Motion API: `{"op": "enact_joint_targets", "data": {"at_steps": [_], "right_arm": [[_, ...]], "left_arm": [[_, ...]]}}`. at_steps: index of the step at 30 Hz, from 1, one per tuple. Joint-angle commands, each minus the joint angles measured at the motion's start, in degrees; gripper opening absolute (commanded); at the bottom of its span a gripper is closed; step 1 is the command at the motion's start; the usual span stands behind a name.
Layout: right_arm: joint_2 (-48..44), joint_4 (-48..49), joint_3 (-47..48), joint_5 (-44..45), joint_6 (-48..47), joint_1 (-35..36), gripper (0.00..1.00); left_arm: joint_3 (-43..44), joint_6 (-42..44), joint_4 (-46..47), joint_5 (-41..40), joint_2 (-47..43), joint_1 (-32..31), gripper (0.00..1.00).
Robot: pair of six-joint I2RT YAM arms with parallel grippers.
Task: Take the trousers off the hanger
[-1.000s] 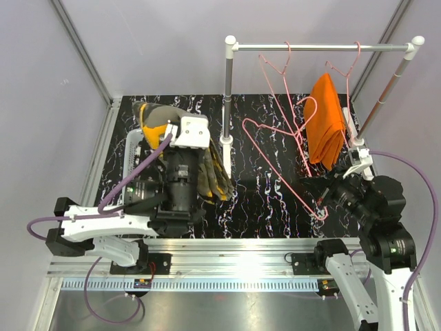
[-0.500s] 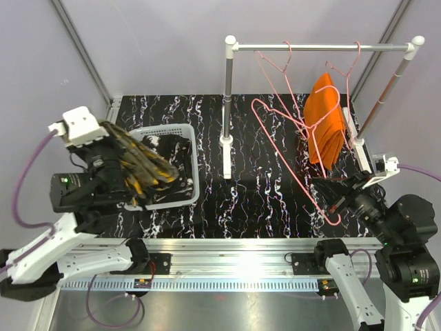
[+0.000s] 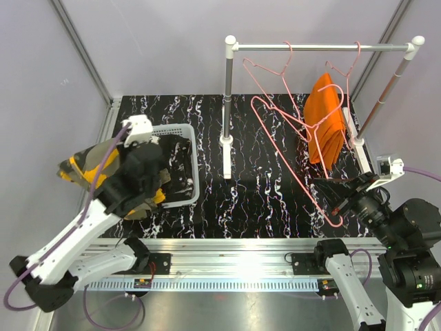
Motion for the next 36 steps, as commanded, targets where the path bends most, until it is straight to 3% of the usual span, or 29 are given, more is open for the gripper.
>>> {"op": "enact_joint_targets", "data": {"at_steps": [1,11,20,28,36], "right_arm": [[-0.4,2.6,2.1,-1.5,0.6,-0.1,0.00],[-1.5,2.0,0.9,-0.3,-0.4,-0.3,0.00],[-1.8,1.8,-0.4,0.9,-1.5,-0.3,0.00],[-1.8,1.0,-0.3,1.7,-2.6,-0.2,0.00],[-1.3,1.4,-0.5,1.4,-2.5,-0.2,0.00]], "left_arm": [[1.6,-7.7,-5.8,6.4,6.9,2.7,0.00],[7.0,-3.8,2.3,16.7,21.2,4.5,0.00],[24.7,-5.9,-2.8,20.2,35.3,6.8,0.00],[33.4,-18.2,-13.4,23.5,47.4,11.8,0.00],[33.6,-25.8,-17.9,22.5,49.3,14.2,0.00]]}}
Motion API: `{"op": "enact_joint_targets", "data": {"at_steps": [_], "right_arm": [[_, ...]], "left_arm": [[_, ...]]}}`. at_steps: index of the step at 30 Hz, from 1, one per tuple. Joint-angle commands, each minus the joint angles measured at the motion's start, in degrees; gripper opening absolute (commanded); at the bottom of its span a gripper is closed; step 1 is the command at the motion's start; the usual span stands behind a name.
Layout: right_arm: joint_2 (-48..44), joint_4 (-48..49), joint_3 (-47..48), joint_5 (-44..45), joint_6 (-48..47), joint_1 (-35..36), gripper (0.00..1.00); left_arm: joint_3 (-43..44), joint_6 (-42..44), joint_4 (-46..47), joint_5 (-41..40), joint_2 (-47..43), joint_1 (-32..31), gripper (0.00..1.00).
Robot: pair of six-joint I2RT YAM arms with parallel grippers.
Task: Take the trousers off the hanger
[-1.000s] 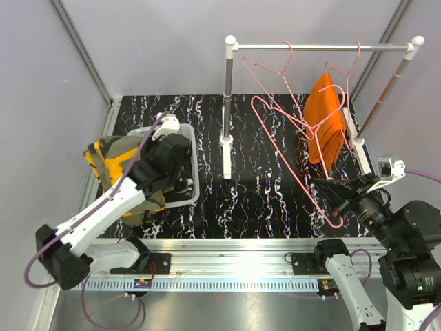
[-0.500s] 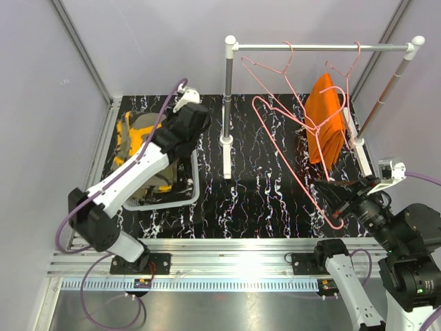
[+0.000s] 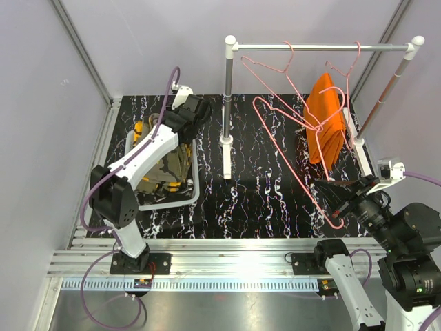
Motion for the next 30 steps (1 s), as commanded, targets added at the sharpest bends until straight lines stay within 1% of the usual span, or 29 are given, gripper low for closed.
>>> {"op": "enact_joint_targets", "data": {"at_steps": [1,4,5,7,8,9,12,15,18,20,23,27,30], "right_arm": [[0.1,1.5,0.2,0.7,-0.8,-0.2,0.00],[0.3,1.5,0.3,0.7,-0.9,-0.2,0.00],[0.3,1.5,0.4,0.7,-0.9,-0.3,0.00],[0.3,1.7,0.5,0.6,-0.8,-0.2,0.00],[0.3,1.8,0.4,0.6,-0.7,-0.2,0.00],[0.3,2.1,0.5,0.5,-0.6,-0.2,0.00],[0.5,2.8,0.3,0.2,-0.1,-0.2,0.00],[0.8,3.2,0.2,-0.3,0.7,-0.2,0.00],[1.0,3.3,0.9,-0.7,0.9,-0.3,0.00],[1.2,3.4,1.2,-0.6,1.2,-0.2,0.00],[1.0,3.5,1.3,-0.5,1.4,-0.2,0.00],[1.1,4.0,0.9,-0.6,1.8,-0.2,0.00],[1.2,4.4,0.7,-0.8,2.2,-0.2,0.00]], "left_arm": [[2.4,-6.5,-3.0,-2.1,-1.8,0.7,0.00],[0.3,-9.0,-3.6,-5.1,-8.3,0.6,0.00],[-0.4,-9.5,-3.9,-6.9,-12.6,0.6,0.00],[-2.7,-10.9,-4.2,-9.1,-17.6,0.0,0.00],[-3.5,-10.8,-3.7,-10.2,-19.9,-0.1,0.00],[-4.5,-10.8,-3.6,-10.7,-24.8,-0.2,0.00],[-6.8,-8.9,-2.1,-11.0,-32.3,-0.8,0.00],[-6.3,-7.2,-4.0,-13.3,-36.8,-1.9,0.00],[-4.3,-5.6,-6.3,-14.3,-39.4,-2.8,0.00],[-3.6,-1.5,-5.8,-13.2,-42.3,-3.7,0.00],[-2.3,0.8,-6.6,-10.7,-44.2,-3.9,0.00],[-1.4,5.4,-7.5,-7.6,-43.8,-4.0,0.00],[-3.3,8.6,-7.0,-3.8,-41.7,-4.0,0.00]]}}
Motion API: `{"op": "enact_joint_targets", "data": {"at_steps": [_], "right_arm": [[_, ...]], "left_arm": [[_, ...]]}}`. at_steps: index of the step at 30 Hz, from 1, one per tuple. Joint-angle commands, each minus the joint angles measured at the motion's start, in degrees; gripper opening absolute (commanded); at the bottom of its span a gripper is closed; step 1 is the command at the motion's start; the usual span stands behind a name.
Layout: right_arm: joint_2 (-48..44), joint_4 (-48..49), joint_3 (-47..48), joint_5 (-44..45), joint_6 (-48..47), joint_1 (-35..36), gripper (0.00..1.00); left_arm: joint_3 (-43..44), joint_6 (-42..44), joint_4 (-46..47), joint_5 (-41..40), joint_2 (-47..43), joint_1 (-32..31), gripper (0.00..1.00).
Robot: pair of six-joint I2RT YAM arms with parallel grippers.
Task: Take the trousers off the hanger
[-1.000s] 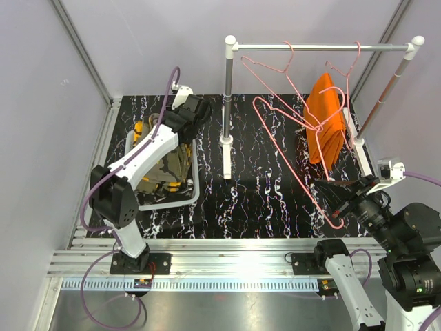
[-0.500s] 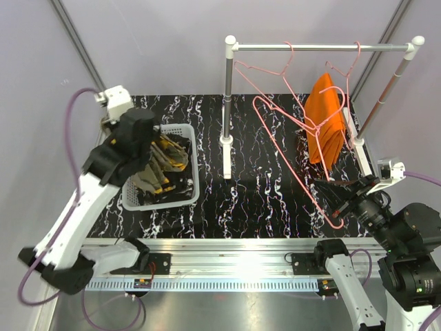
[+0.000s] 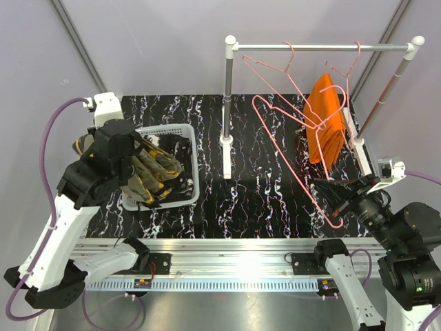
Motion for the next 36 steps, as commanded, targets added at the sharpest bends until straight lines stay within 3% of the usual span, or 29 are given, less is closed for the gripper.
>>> {"op": "enact_joint_targets", "data": {"at_steps": [1,10,20,26,28,33,34,36], "right_arm": [[0.9,3.9,0.5,-0.7,0.9,-0.2,0.00],[0.5,2.9,0.0,-0.5,0.4,-0.2,0.00],[-0.1,2.8,-0.9,-0.4,-0.2,-0.3,0.00],[-0.1,3.2,-1.7,-0.4,-0.7,-0.3,0.00],[0.1,3.3,-1.8,-0.5,-0.7,-0.2,0.00],[0.9,2.9,-1.2,0.8,-1.5,-0.2,0.00],[1.4,2.7,-1.0,1.2,-1.7,-0.2,0.00],[2.0,2.0,0.0,3.1,-2.3,-0.3,0.00]], "left_arm": [[0.3,6.3,5.4,4.2,1.8,-0.3,0.00],[-3.3,10.0,9.3,2.5,16.9,-0.2,0.00],[8.2,10.5,6.7,2.6,41.5,2.2,0.00],[15.4,7.9,2.1,3.9,48.1,2.8,0.01],[18.4,7.5,0.8,4.9,48.0,3.0,0.29],[23.0,5.8,-2.8,9.6,43.2,3.1,0.77],[23.2,5.5,-2.8,11.5,41.6,3.1,0.85],[22.6,4.0,-1.6,14.2,38.5,3.1,0.89]]}}
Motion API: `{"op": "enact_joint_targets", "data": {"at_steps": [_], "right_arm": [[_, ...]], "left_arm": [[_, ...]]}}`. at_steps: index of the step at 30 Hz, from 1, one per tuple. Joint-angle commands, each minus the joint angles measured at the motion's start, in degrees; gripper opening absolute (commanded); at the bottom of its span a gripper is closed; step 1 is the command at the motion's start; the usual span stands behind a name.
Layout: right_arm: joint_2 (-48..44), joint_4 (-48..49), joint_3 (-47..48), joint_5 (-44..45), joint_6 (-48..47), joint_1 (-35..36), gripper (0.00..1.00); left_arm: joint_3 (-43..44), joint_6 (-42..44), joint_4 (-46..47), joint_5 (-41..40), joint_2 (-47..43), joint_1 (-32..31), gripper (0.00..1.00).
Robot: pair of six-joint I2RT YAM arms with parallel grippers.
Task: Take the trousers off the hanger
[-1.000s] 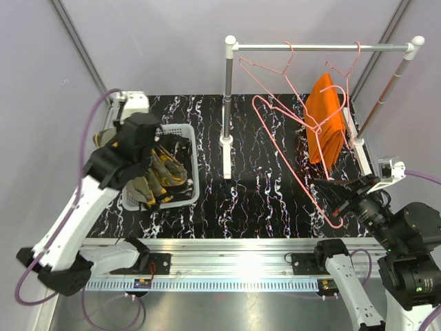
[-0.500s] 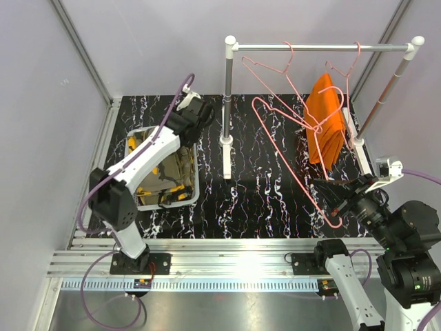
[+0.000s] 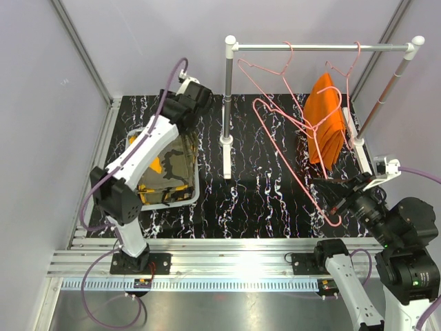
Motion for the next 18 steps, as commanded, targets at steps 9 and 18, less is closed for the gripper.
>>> {"op": "enact_joint_targets", "data": {"at_steps": [9,18], "right_arm": [[4.2,1.0,6.6,6.3,-3.3,-0.3,0.00],[4.8,0.5,8.5,5.9,-3.3,-0.3,0.00]], "left_arm": [[-12.3,-9.5,9.7,18.7,-15.3,6.7,0.64],[-15.2,-16.2,7.3,17.8,1.8,11.2,0.65]]}}
